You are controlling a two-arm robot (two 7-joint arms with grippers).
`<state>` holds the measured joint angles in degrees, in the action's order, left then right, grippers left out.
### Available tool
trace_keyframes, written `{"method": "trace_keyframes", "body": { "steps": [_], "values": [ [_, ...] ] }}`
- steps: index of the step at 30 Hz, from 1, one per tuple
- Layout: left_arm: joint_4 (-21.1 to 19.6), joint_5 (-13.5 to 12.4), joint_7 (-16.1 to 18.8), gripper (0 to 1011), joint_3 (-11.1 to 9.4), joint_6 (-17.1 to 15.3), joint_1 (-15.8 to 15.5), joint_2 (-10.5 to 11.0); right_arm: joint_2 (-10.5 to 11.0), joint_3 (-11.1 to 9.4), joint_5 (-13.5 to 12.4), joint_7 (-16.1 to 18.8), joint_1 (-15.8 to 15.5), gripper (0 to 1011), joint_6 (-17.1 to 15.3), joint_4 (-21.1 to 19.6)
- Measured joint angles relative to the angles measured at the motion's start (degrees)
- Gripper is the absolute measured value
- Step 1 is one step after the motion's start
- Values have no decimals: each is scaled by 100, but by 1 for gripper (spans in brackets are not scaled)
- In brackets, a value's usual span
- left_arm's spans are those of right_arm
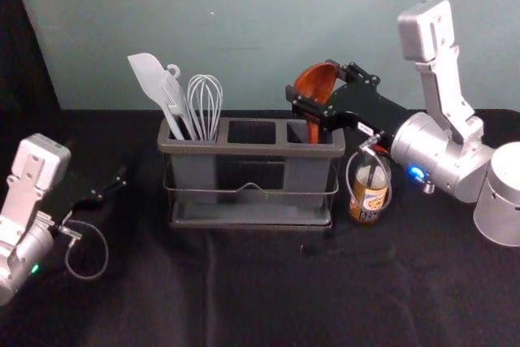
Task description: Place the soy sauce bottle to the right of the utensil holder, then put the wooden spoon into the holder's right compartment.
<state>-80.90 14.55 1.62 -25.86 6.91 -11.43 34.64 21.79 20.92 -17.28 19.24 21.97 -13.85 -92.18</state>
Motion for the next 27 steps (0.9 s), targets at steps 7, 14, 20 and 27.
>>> {"method": "trace_keyframes", "body": {
  "steps": [7,14,20,27],
  "values": [
    [0,0,0,1012,0,0,0,0,-23,20,17,16,-2,837,-14,35],
    [0,0,0,1012,0,0,0,0,-21,19,17,20,-1,837,-20,31],
    [0,0,0,1011,0,0,0,0,-18,16,16,21,2,916,-21,27],
    [0,0,0,1011,0,0,0,0,-18,15,13,21,4,1004,-20,23]
  ]
}}
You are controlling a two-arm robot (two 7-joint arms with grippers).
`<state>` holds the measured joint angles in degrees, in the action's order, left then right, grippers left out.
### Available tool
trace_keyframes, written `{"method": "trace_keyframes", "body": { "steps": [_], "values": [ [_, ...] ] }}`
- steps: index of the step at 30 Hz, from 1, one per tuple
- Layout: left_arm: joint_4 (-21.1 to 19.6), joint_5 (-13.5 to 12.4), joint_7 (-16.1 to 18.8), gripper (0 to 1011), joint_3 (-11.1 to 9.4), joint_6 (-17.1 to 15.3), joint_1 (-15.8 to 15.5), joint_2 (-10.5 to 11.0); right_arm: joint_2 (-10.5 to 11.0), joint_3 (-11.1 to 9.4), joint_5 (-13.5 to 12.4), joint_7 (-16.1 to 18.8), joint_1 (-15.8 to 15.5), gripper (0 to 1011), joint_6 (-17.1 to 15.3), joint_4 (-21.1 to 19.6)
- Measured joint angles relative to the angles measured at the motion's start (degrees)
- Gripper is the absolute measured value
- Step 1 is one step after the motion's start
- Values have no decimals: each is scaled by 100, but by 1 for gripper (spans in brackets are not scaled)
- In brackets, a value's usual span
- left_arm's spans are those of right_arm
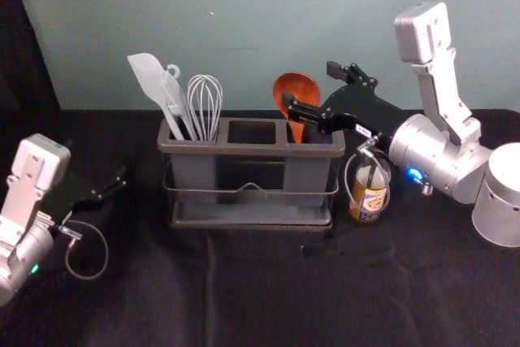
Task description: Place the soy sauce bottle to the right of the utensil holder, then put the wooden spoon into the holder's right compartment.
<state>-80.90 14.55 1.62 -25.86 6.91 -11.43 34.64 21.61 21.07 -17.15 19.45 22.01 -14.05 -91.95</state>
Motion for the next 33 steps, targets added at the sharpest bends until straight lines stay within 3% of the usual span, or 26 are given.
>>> {"method": "trace_keyframes", "body": {
  "steps": [8,14,24,32,33],
  "values": [
    [0,0,0,1011,0,0,0,0,3,-2,17,-11,-9,1004,-1,-27],
    [0,0,0,1011,0,0,0,0,-23,-82,265,-349,-232,1004,28,-308],
    [0,0,0,1011,0,0,0,0,-114,-428,632,-984,-1178,1004,502,-1033],
    [0,0,0,1012,0,0,0,0,-62,-636,800,-1149,-2102,1004,915,-1518],
    [0,0,0,1011,0,0,0,0,-62,-636,800,-1149,-2102,1004,915,-1518]
  ]
}}
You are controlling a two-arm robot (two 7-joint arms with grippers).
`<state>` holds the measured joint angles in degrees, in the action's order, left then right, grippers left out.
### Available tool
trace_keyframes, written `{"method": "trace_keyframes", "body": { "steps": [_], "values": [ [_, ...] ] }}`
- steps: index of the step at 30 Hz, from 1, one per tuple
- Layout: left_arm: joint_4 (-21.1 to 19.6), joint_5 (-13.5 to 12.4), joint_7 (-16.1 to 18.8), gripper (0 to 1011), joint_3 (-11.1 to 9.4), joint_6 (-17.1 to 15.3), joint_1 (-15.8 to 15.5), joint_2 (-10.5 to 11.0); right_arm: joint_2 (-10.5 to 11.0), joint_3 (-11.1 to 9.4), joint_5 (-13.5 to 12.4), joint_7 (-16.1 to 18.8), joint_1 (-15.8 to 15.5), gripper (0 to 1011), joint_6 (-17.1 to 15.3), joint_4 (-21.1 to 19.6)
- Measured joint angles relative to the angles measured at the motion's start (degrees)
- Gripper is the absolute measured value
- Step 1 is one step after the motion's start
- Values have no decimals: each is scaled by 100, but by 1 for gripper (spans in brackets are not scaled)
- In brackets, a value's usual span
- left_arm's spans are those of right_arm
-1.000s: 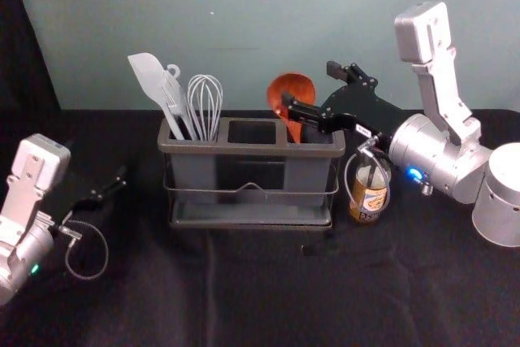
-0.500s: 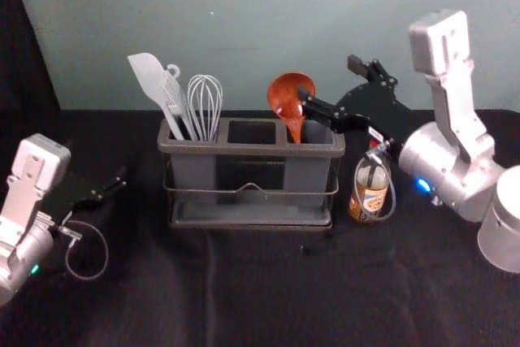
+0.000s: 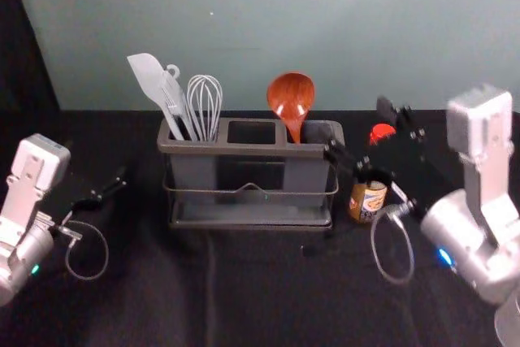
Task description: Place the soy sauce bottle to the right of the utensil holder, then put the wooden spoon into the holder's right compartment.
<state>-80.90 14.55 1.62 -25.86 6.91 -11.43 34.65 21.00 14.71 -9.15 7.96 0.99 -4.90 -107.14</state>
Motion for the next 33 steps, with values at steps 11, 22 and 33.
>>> {"method": "trace_keyframes", "body": {
  "steps": [11,22,33],
  "values": [
    [0,0,0,1012,0,0,0,0,-113,-69,283,-177,-880,1004,611,50],
    [0,0,0,1011,0,0,0,0,-357,-145,157,-50,-1170,1004,626,215],
    [0,0,0,1012,0,0,0,0,-603,-244,282,-107,-1270,1004,852,335]
  ]
}}
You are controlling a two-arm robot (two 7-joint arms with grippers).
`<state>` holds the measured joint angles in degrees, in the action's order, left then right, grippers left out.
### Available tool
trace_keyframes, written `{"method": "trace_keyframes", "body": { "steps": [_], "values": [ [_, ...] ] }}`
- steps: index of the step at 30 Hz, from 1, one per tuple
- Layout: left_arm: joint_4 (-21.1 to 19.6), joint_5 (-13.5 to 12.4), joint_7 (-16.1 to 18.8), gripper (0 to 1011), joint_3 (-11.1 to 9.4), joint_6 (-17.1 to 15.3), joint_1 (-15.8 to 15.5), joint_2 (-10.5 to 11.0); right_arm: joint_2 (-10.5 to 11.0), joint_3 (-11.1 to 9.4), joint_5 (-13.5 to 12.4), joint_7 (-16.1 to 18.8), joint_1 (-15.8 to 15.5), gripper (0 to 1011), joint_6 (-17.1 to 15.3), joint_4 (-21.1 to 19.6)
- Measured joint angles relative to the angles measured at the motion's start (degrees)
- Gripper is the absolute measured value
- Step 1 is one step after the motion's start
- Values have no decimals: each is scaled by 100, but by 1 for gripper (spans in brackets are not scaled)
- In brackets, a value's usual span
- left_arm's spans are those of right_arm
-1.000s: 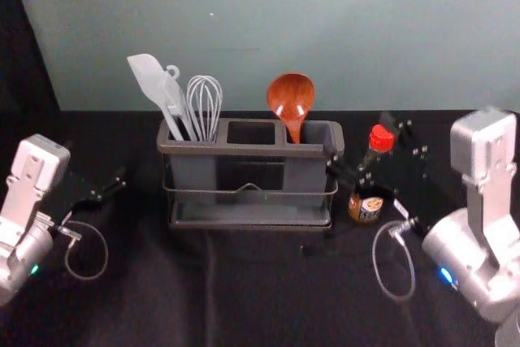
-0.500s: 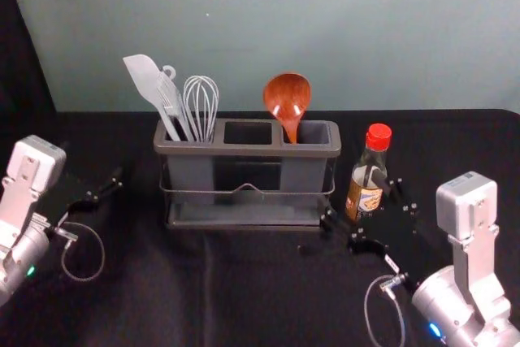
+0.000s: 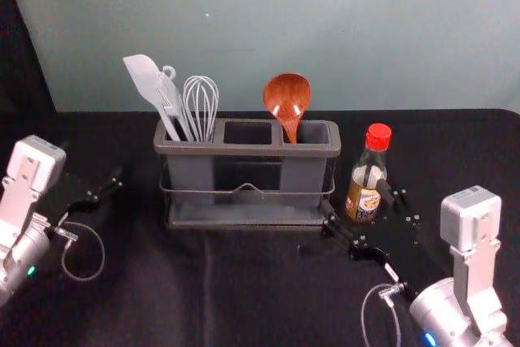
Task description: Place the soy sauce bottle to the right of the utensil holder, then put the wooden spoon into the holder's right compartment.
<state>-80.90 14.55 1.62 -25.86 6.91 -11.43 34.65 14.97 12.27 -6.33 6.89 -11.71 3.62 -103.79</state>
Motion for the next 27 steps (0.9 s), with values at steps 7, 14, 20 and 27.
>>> {"method": "trace_keyframes", "body": {
  "steps": [7,14,20,27],
  "values": [
    [0,0,0,1012,0,0,0,0,-92,-70,-2,122,1,1004,125,87],
    [0,0,0,1011,0,0,0,0,-205,-140,109,120,-26,1004,254,115],
    [0,0,0,1011,0,0,0,0,-253,-161,203,114,-33,1004,236,103],
    [0,0,0,1011,0,0,0,0,-243,-155,188,110,-32,1004,235,100]
  ]
}}
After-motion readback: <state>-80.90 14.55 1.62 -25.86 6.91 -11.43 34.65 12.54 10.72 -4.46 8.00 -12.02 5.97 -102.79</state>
